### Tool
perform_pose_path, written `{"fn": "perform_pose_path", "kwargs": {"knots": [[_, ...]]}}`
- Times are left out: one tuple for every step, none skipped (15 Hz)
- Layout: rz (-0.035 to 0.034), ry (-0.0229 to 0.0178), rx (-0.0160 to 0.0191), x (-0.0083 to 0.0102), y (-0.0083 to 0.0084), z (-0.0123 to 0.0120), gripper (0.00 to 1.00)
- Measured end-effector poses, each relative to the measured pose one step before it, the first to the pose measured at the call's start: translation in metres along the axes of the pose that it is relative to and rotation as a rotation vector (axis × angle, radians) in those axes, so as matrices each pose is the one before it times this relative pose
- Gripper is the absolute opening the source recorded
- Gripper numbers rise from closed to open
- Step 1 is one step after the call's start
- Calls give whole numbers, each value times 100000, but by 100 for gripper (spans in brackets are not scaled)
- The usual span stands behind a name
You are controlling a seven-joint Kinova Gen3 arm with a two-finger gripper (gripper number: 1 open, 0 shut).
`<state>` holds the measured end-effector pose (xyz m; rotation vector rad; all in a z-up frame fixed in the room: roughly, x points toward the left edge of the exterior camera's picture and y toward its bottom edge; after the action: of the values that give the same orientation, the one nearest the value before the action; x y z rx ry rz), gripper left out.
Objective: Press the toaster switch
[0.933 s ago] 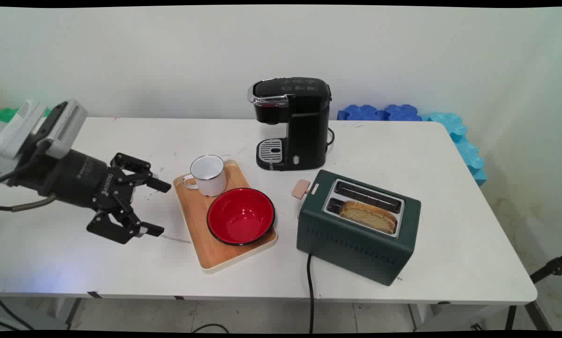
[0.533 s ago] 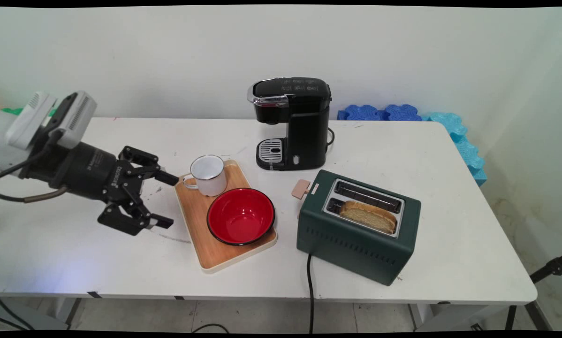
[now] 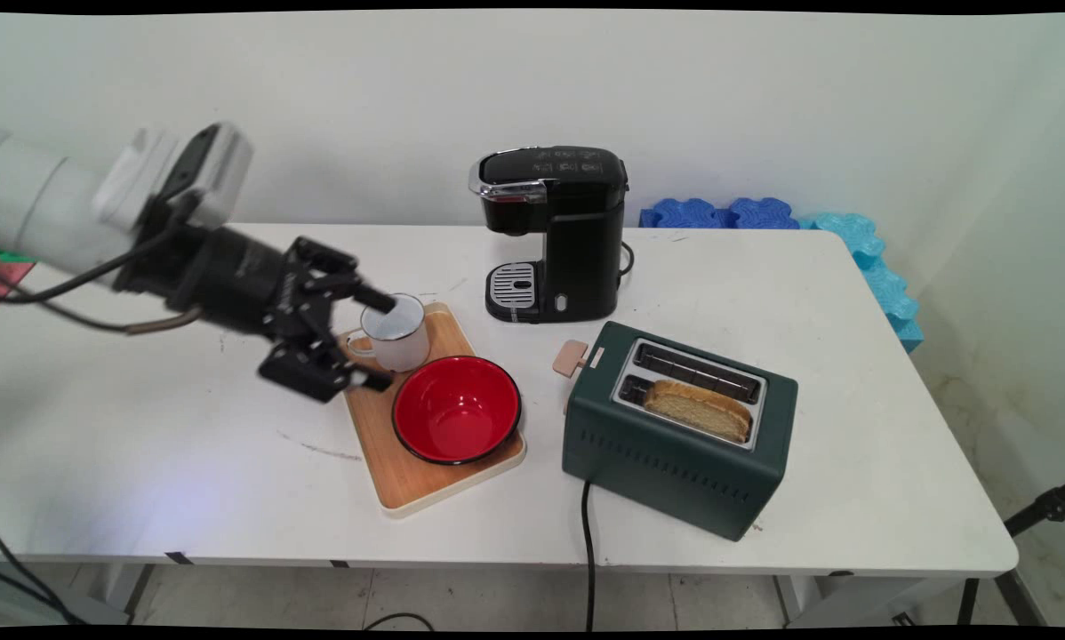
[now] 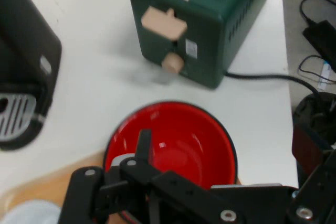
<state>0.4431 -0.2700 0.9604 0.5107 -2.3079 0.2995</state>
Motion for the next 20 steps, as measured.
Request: {"fn": "perform_pose_path", "kwargs": {"knots": [[1313,26,-220,1065,-331,532,100],[1968,-78,-318,1254,-446,676,100],[2099,-176,-439,1179,-500,703,100],[1833,-209,-487,943,-473,604,100],[2366,-238,-753,1006,-595,692,100],[2491,-215,-976,919,-629,708,100],[1983,-138,-878,681,-577,587,100],[2328,-54,-1389,725,-700,715,100],[2146,36,-1462,595,-679,669,100],[1606,159,-1321,385,-584,530,100],[1851,348,-1850,354,-669,636,100],[1688,494,-2049,221,-645,617,100],[1320,485,-1789,85,-540,501,100],[1684,701,-2270,24,-605,563,100],[1574,680,-2239,-91,-605,532,100],[1236,601,-1814,-133,-496,398,100],[1676,823,-2265,-176,-569,452,0],[1665,608,-2195,-262,-582,412,0],[1533,262,-1838,-280,-489,326,0],[1918,97,-1865,-411,-635,337,0]]}}
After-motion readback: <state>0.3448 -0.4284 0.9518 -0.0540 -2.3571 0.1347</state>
